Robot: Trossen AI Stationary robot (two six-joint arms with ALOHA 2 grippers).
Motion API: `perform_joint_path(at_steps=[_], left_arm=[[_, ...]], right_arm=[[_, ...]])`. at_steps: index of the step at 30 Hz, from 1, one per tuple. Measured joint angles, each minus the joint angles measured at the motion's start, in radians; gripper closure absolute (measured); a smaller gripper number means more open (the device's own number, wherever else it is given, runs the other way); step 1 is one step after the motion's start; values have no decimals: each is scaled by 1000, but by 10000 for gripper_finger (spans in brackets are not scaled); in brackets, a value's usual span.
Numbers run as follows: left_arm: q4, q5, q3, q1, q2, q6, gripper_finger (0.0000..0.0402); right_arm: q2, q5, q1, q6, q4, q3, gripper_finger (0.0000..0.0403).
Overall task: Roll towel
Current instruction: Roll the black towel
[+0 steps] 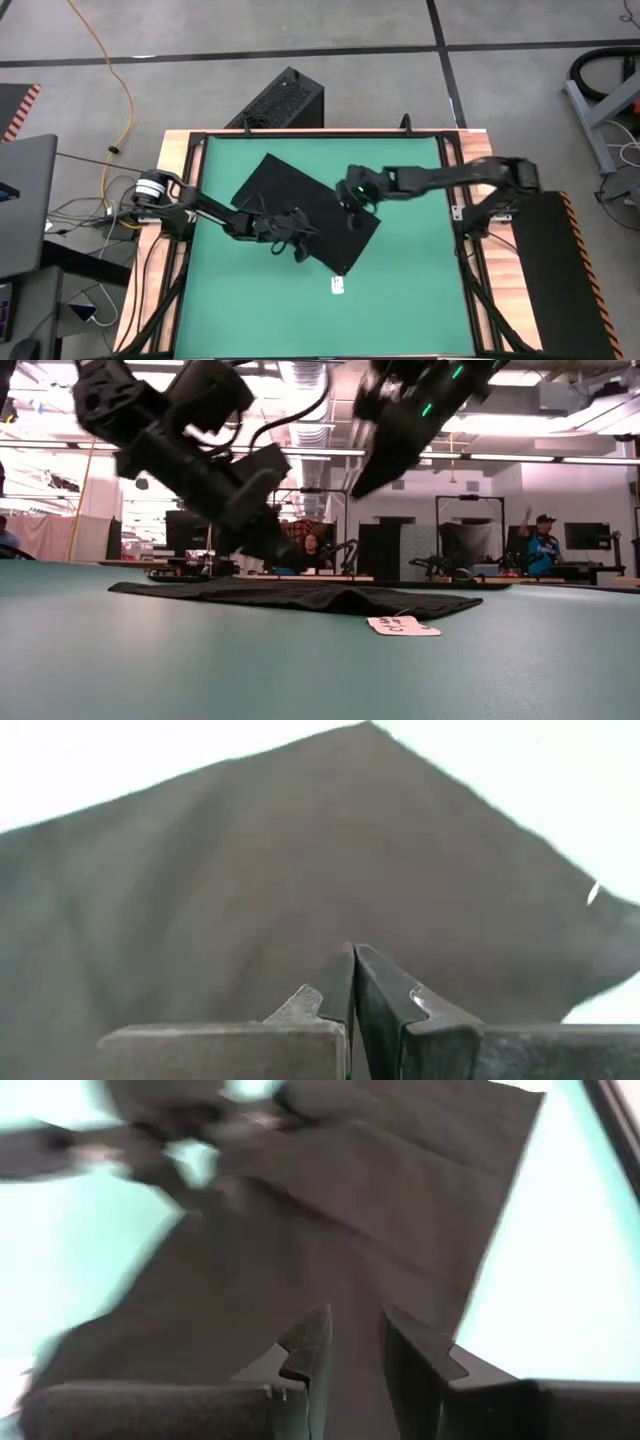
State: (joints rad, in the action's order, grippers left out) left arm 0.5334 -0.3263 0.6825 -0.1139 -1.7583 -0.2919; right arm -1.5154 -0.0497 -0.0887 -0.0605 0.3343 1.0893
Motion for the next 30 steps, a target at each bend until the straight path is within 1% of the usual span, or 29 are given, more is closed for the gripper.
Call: perform_joint_path(at_steps=[3,4,6,8,10,13,17,21,23,26,29,30], left_arm=[[-65,-2,70,0,-31,8,401],[-79,-1,97,0,-47,9,401],[-133,-2,128,0,-72,18,401],[-163,-1,162,0,-114,19,401],[-198,-1,169,-4,-144,0,401],[-205,-2,178,-18,-170,-38,401],[-250,-6,179,-56,-177,-74,401],[-356,83,184,-113,-171,-50,401],[-434,114,187,-158,-158,-4,401],[-530,97,184,-230,-112,-16,401],[-612,83,169,-286,1,-44,401],[-638,68,169,-298,57,-61,401]], right_arm=[[85,-4,84,58,51,0,292],[107,-20,117,69,74,0,292],[150,-78,179,88,90,0,292],[186,-162,240,107,105,0,292],[214,-241,294,125,103,0,292],[243,-319,349,162,95,0,292],[259,-343,393,230,88,0,292],[254,-346,412,191,68,-1,292],[254,-346,411,141,33,-1,292],[253,-346,409,85,-14,29,292],[259,-346,425,32,2,110,292],[261,-348,432,9,7,147,292]])
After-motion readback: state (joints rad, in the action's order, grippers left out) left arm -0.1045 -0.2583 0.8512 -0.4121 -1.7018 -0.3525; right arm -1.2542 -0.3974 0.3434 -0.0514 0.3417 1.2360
